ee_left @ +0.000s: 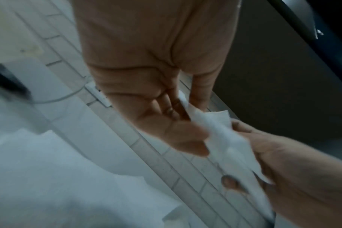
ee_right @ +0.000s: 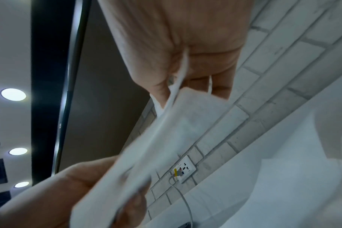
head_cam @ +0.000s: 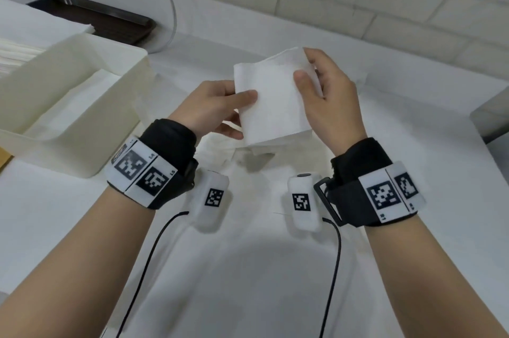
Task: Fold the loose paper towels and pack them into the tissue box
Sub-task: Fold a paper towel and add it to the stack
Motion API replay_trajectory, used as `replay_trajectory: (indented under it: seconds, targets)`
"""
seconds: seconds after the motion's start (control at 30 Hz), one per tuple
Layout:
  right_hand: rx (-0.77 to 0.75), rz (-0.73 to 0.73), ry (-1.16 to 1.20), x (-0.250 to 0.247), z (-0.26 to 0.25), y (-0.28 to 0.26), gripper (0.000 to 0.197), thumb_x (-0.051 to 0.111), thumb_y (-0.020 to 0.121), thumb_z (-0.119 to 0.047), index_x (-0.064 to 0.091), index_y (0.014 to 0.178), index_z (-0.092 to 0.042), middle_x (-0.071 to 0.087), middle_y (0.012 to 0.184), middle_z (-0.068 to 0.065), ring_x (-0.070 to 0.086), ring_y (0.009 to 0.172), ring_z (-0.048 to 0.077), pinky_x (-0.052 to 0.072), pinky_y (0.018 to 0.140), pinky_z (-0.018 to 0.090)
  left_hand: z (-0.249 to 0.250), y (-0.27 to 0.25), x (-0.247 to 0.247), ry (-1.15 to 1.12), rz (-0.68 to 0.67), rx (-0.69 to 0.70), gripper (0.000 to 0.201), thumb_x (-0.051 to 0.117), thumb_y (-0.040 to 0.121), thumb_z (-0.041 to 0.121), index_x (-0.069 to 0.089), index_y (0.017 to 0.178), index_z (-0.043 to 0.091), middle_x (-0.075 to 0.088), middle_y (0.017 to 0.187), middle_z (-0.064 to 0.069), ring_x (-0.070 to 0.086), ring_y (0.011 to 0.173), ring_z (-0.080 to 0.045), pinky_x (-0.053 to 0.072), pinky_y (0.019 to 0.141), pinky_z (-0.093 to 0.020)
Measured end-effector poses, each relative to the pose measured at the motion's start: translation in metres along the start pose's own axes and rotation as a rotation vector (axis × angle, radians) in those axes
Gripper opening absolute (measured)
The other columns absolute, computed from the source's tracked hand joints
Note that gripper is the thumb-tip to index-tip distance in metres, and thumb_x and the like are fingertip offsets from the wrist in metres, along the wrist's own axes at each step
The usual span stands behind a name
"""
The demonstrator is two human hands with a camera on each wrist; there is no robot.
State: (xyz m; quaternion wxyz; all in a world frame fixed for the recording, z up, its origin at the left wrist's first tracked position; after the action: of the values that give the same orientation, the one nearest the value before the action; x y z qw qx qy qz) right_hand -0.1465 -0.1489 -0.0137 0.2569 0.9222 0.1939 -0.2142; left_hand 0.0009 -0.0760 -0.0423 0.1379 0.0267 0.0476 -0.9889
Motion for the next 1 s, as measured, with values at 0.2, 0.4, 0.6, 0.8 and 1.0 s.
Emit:
replay_trajectory:
  seconds: [0.2, 0.4, 0.6, 0.8, 1.0]
  targets:
    - [0.367, -0.175, 0.432, 0.006, 0.008, -0.016, 0.013, 0.053, 0.093, -0.027, 0.051, 0.105, -0.02, 0.055, 0.094, -0.004, 0.066, 0.067, 0.015, 0.055, 0.058, 0.03, -0.011, 0.002, -0.004, -0.316, 0.172, -0.009, 0.016, 0.051, 0.095, 0.021, 0.064, 0.089, 0.013, 0.066, 0.071, 0.004, 0.061, 0.053, -0.01, 0.048, 0.043, -0.018]
    - [0.273, -0.076, 0.396, 0.001, 0.01, -0.018, 0.015, 0.051, 0.094, -0.013, 0.065, 0.088, -0.011, 0.064, 0.089, -0.003, 0.061, 0.082, 0.012, 0.055, 0.078, 0.029, -0.022, 0.003, -0.001, -0.386, 0.148, -0.067, 0.011, 0.048, 0.096, 0.016, 0.057, 0.101, 0.013, 0.066, 0.091, -0.001, 0.068, 0.068, -0.015, 0.057, 0.061, -0.026]
    - [-0.454, 0.067, -0.262, -0.012, -0.002, -0.016, 0.028, 0.051, 0.074, 0.017, 0.072, 0.079, -0.001, 0.065, 0.08, 0.008, 0.053, 0.079, 0.009, 0.039, 0.071, 0.006, -0.025, 0.004, -0.012, -0.377, 0.363, -0.019, 0.035, 0.037, 0.098, 0.039, 0.039, 0.132, 0.028, 0.051, 0.121, -0.001, 0.057, 0.108, -0.019, 0.048, 0.09, -0.03]
    - [-0.353, -0.035, -0.093, -0.013, -0.015, -0.011, 0.022, 0.057, 0.08, 0.006, 0.072, 0.083, -0.009, 0.053, 0.082, -0.015, 0.052, 0.071, -0.003, 0.044, 0.071, 0.01, -0.015, -0.007, -0.008, -0.248, 0.155, 0.111, 0.068, 0.056, 0.058, 0.054, 0.055, 0.119, 0.024, 0.063, 0.104, 0.017, 0.06, 0.096, 0.002, 0.044, 0.082, -0.019]
    - [0.088, -0.14, 0.262, 0.008, -0.008, 0.003, 0.026, 0.057, 0.082, 0.01, 0.061, 0.087, -0.014, 0.054, 0.098, -0.001, 0.058, 0.053, 0.007, 0.059, 0.069, 0.032, -0.005, -0.025, 0.01, -0.334, 0.042, 0.044, 0.039, 0.044, 0.093, 0.036, 0.063, 0.062, 0.026, 0.063, 0.049, 0.016, 0.059, 0.048, 0.007, 0.046, 0.051, -0.009]
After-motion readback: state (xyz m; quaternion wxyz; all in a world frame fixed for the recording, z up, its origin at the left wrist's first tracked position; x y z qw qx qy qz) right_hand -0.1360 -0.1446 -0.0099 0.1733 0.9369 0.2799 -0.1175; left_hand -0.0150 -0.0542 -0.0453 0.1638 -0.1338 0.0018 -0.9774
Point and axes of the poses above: each hand's wrist, its own y-axis towards the middle knuckle, its own x-axis out of the palm, z = x × y, the point moved 2 cm from there along y, towards the middle knuckle
